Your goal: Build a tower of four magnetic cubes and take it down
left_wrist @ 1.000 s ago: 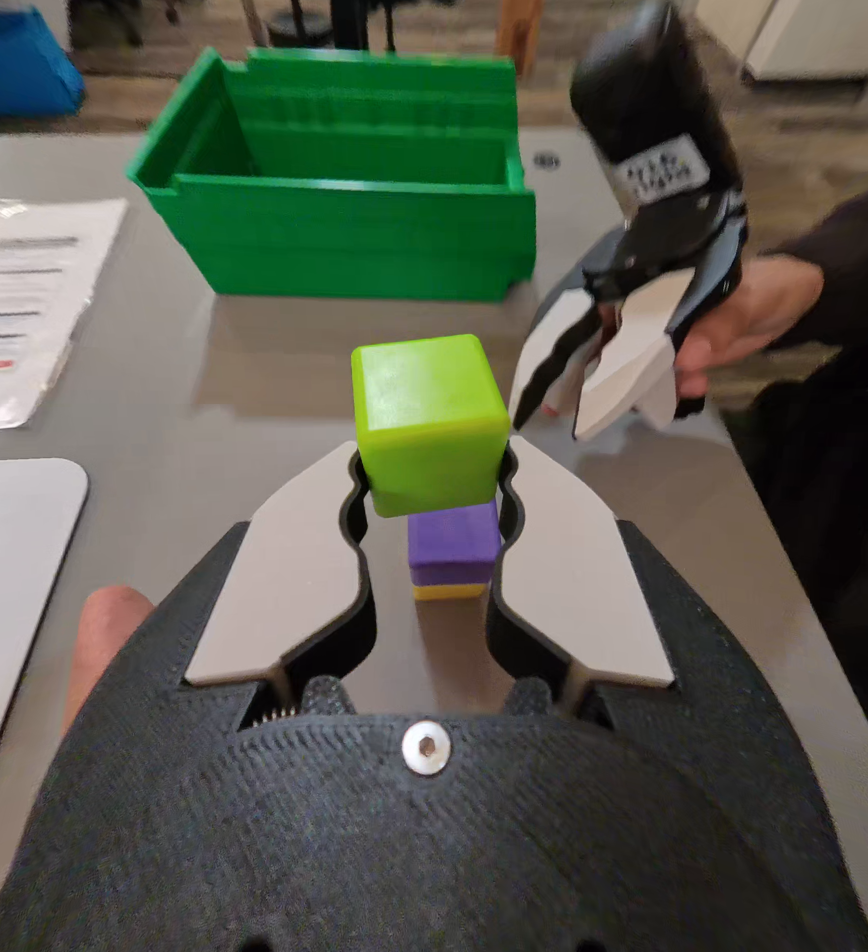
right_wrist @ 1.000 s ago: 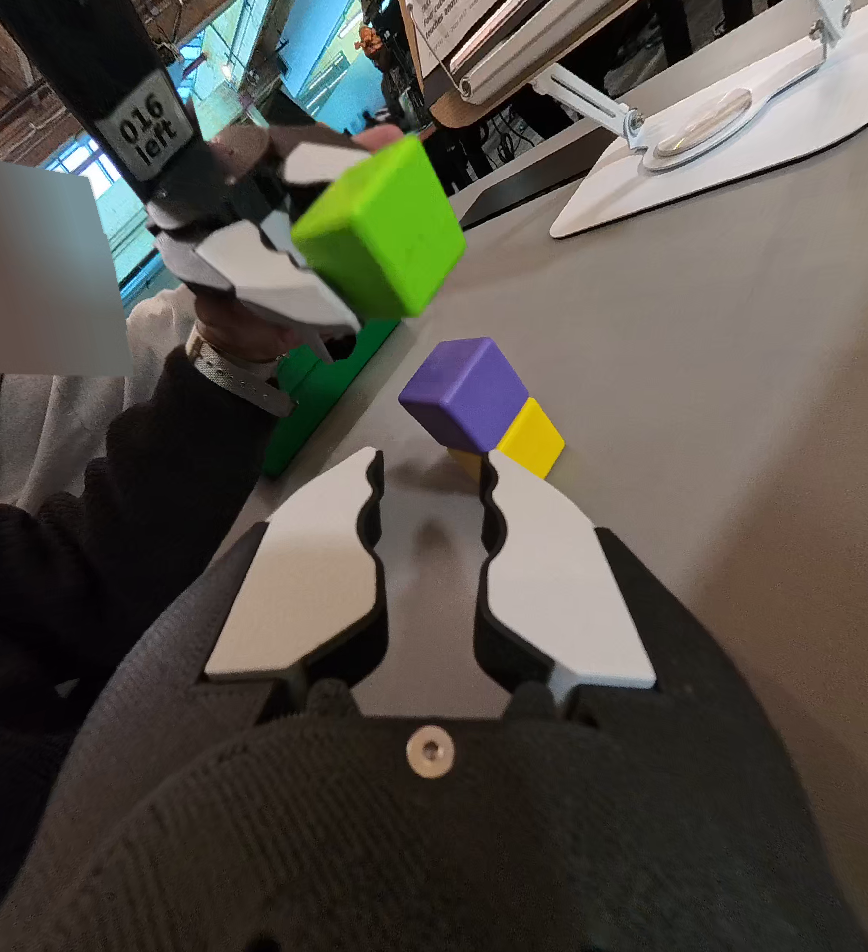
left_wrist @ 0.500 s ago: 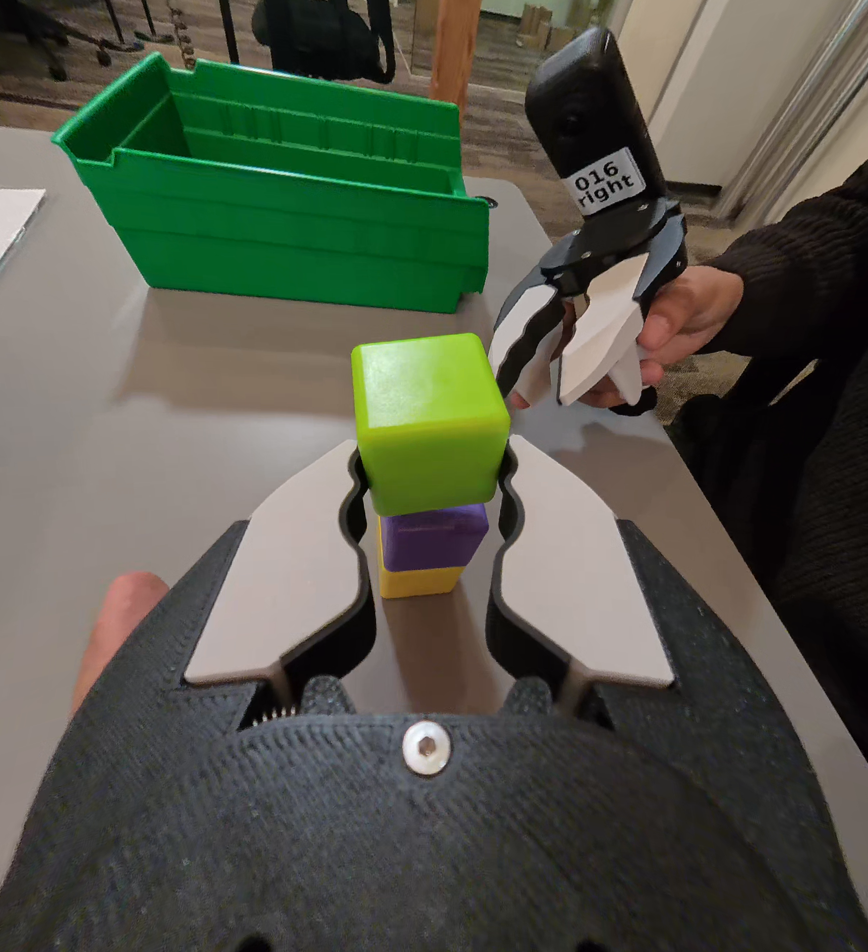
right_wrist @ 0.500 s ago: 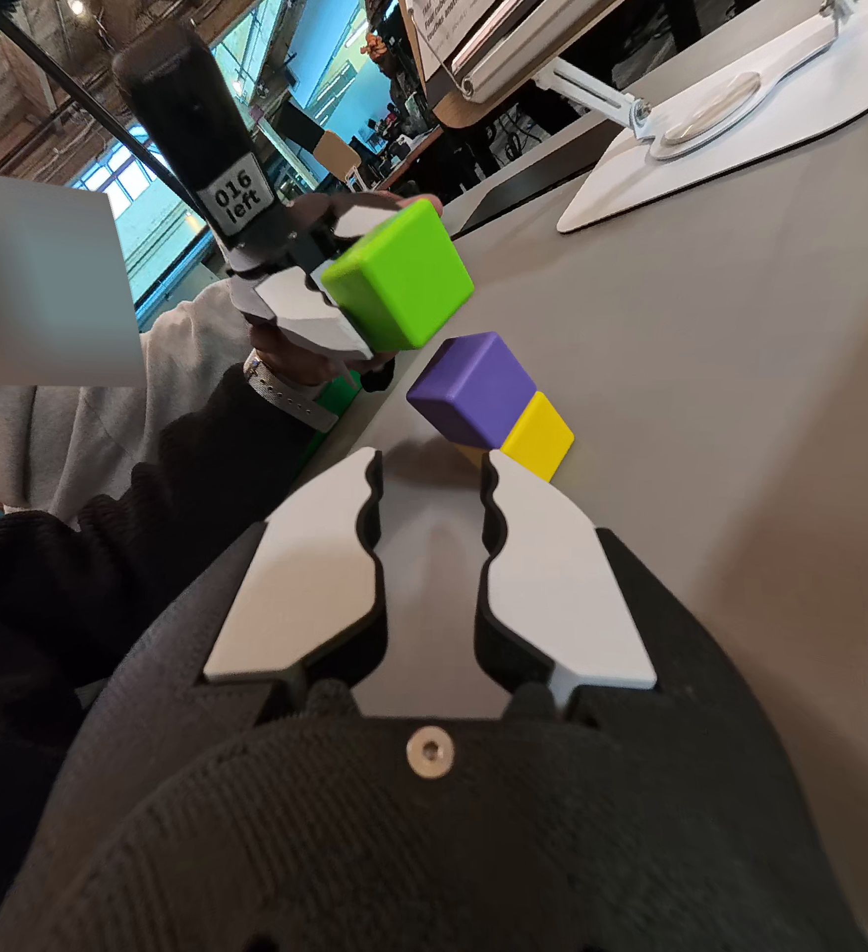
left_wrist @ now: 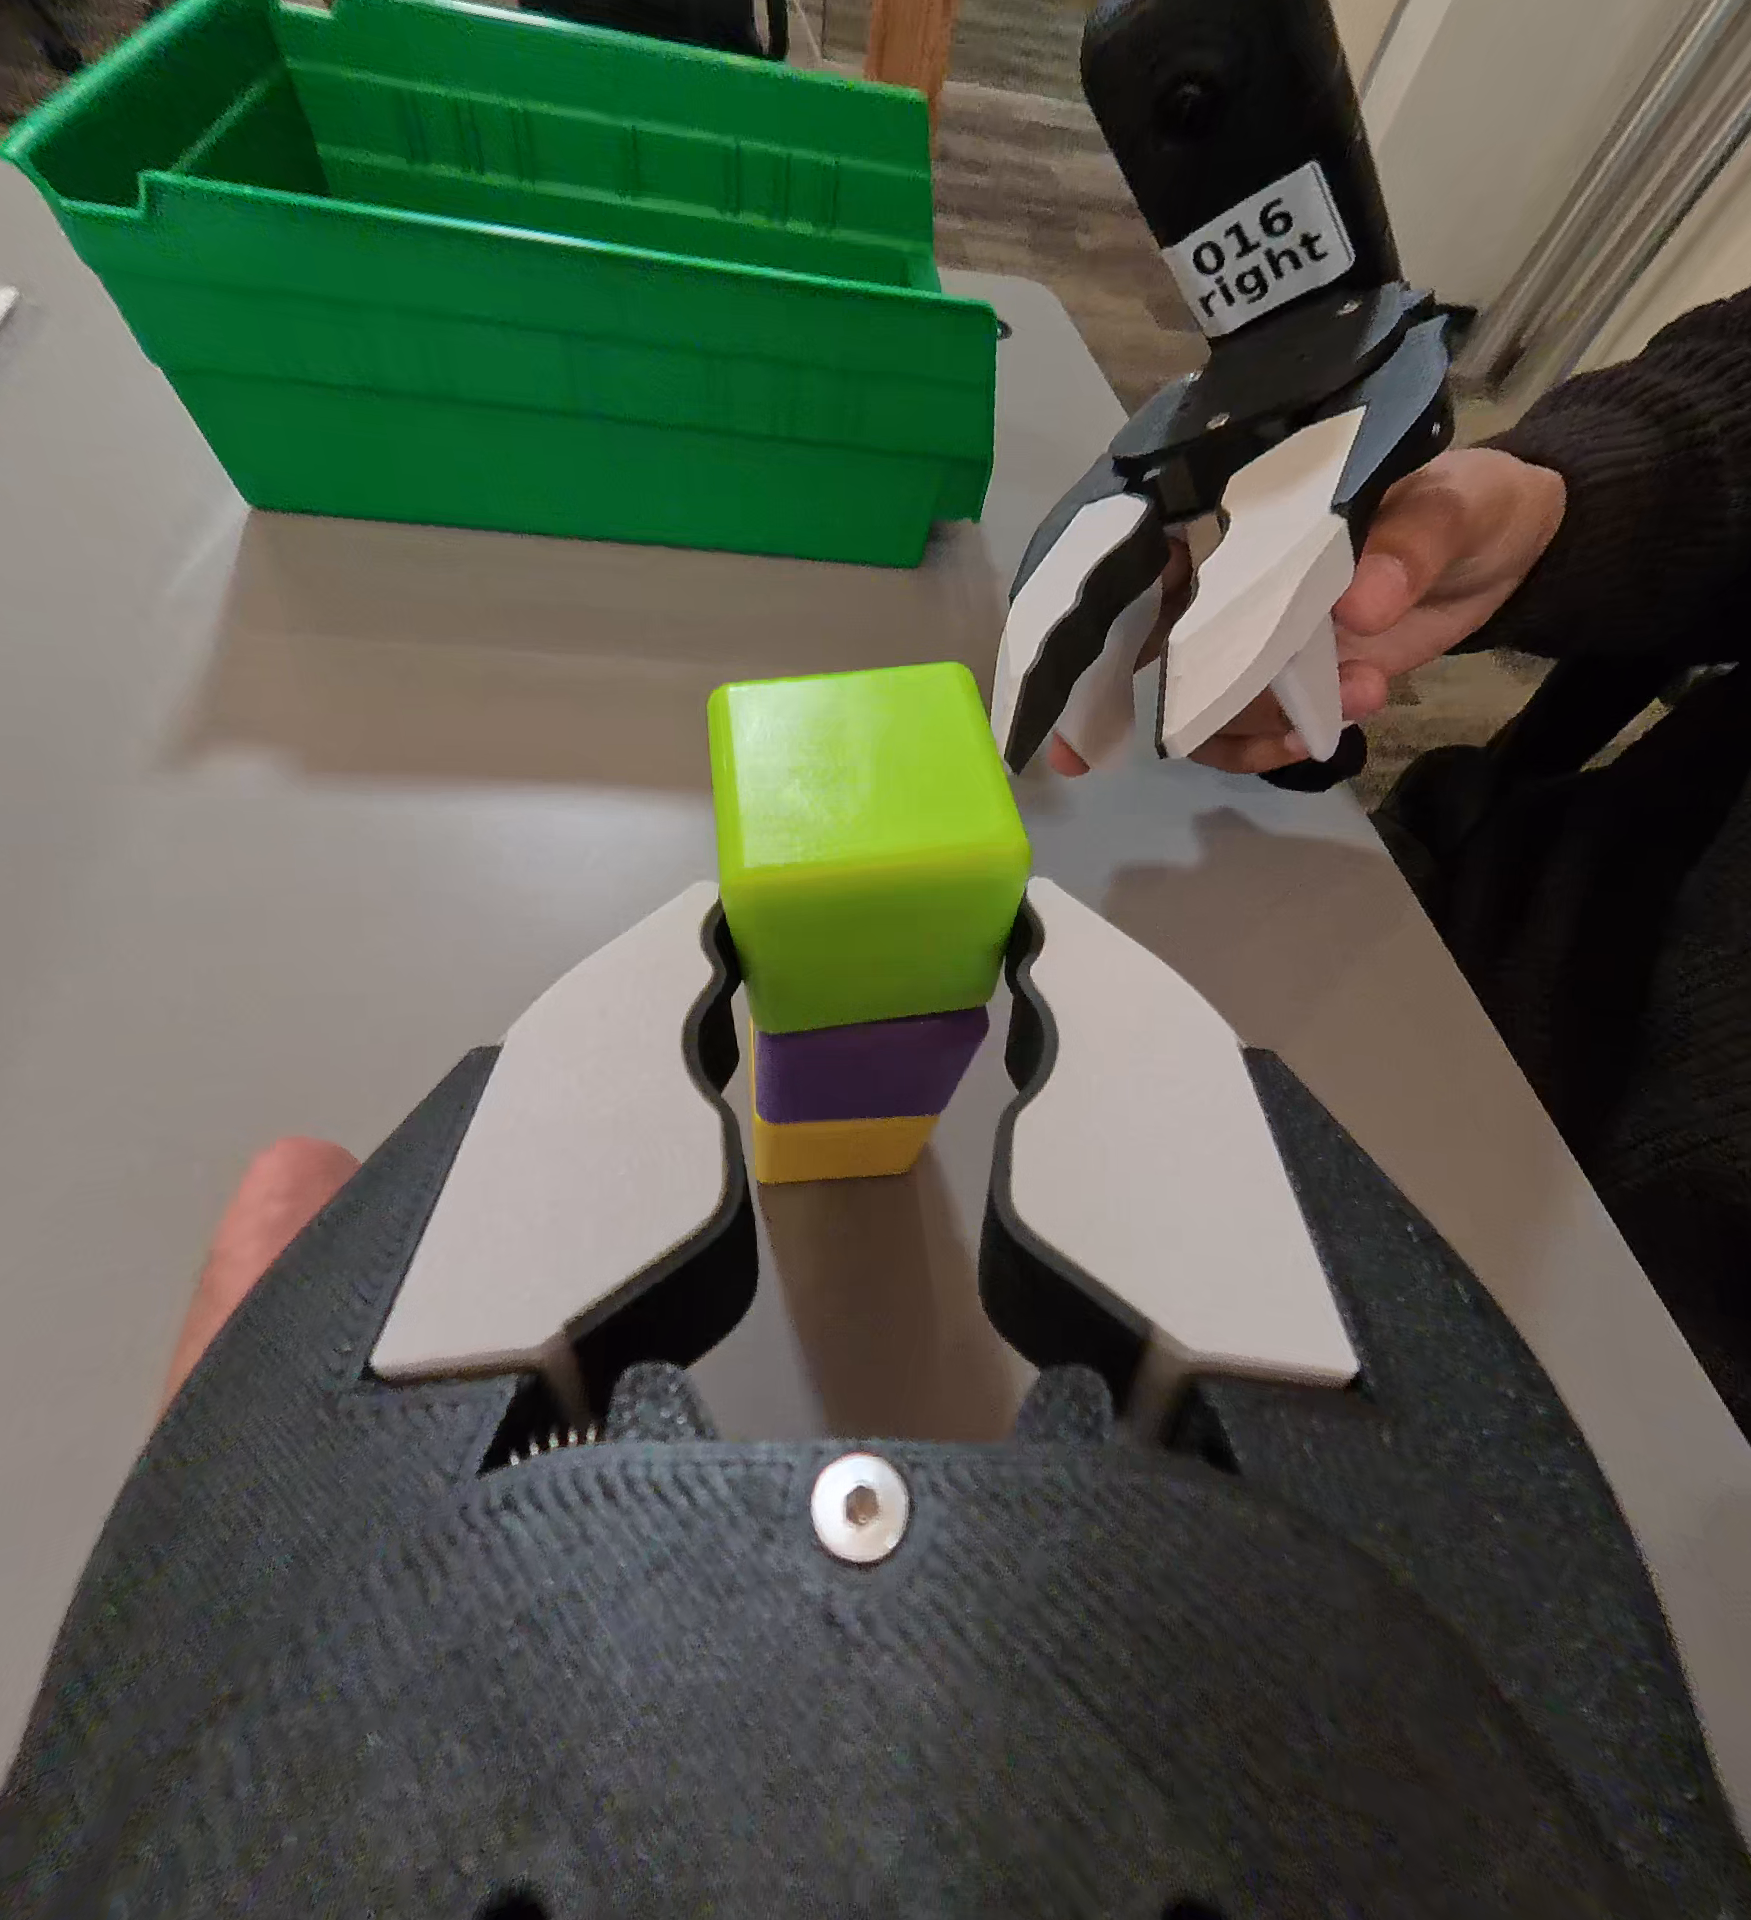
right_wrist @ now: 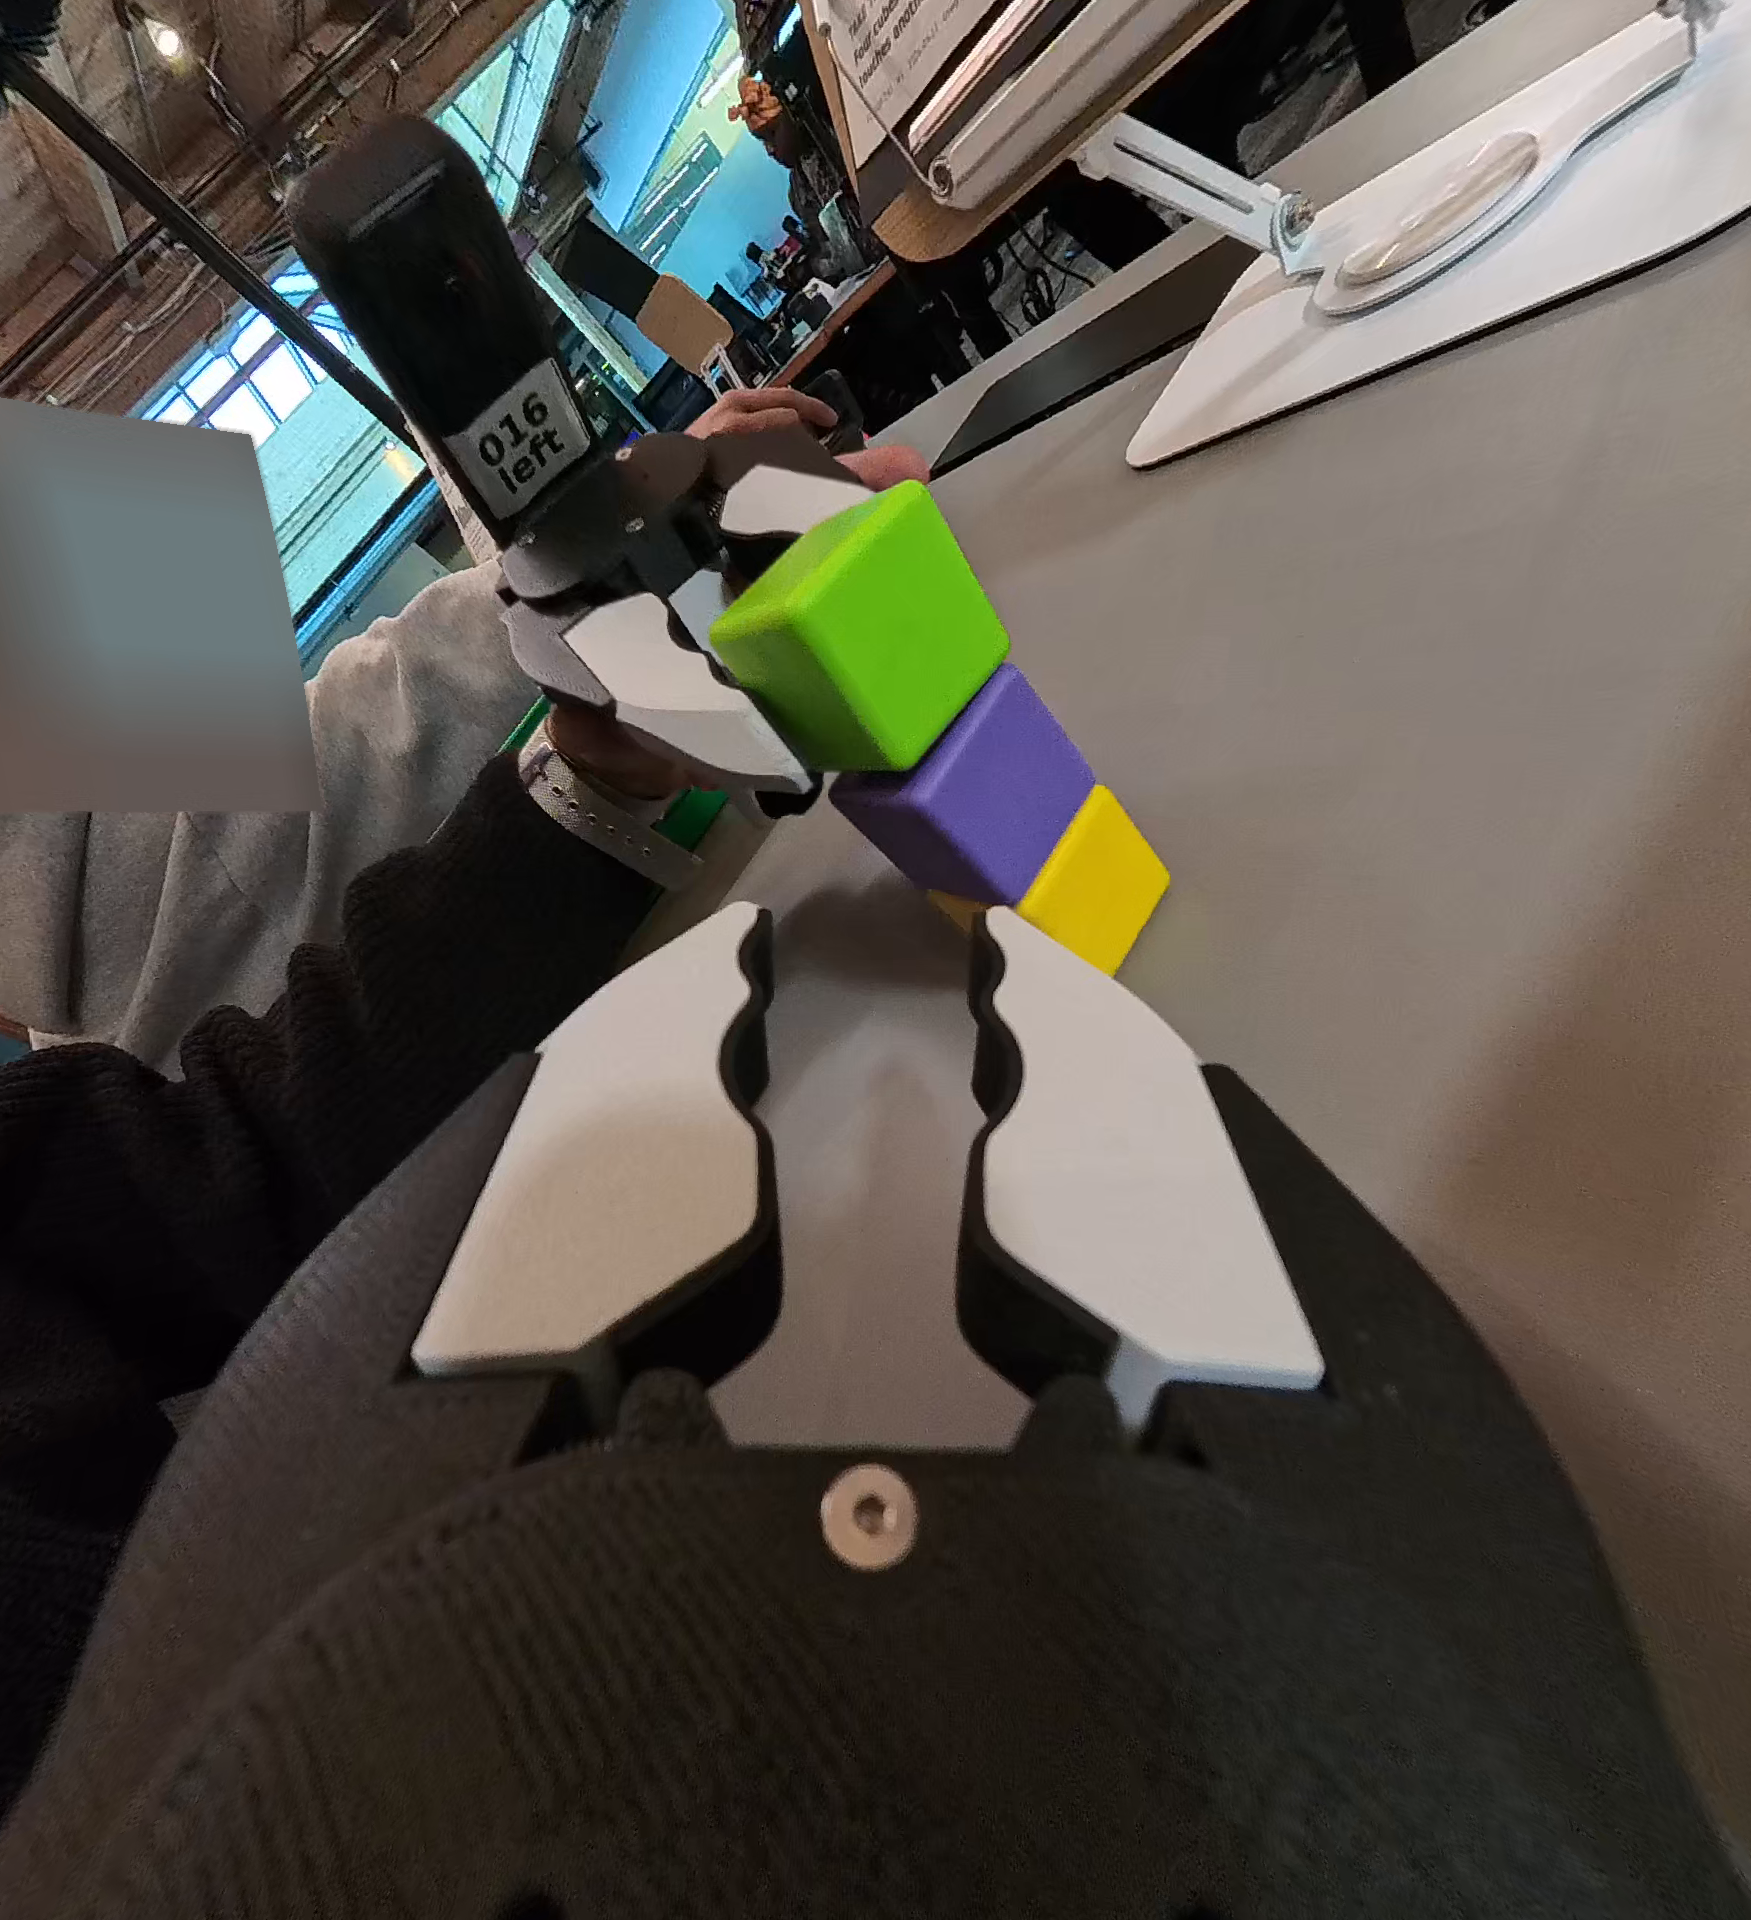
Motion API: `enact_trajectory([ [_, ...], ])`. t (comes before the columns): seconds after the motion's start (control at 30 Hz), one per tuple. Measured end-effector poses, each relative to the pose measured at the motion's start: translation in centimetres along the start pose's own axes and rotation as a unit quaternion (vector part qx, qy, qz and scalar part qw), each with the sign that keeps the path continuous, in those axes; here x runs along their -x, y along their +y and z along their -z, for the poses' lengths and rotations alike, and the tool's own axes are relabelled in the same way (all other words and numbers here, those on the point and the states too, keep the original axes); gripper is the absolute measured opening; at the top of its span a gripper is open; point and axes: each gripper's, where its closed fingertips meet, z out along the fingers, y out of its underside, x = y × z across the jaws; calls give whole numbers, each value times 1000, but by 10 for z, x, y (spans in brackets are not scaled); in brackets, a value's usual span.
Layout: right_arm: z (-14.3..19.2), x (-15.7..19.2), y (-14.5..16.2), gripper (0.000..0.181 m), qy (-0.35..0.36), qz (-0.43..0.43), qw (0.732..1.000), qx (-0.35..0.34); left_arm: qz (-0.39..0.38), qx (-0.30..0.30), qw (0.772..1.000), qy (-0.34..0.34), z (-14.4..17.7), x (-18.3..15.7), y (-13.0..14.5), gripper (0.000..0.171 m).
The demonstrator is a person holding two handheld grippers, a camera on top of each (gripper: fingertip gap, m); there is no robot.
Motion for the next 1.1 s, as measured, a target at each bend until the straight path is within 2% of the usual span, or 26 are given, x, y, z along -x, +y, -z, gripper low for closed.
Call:
enact_trajectory([
  [0.63, 0, -1, 1, 37, -5, -13, 1000, 3, -12, 3, 1000, -15, 7, -2, -3, 53],
  [0.93, -1, -1, 1, 37, -4, -12, 1000, 4, -4, 22, 999, -25, 12, 1, 4, 59],
  [1.1, -1, -1, 2, 37, -4, -13, 1000, 5, 2, 50, 998, -32, 5, 4, 18, 60],
])
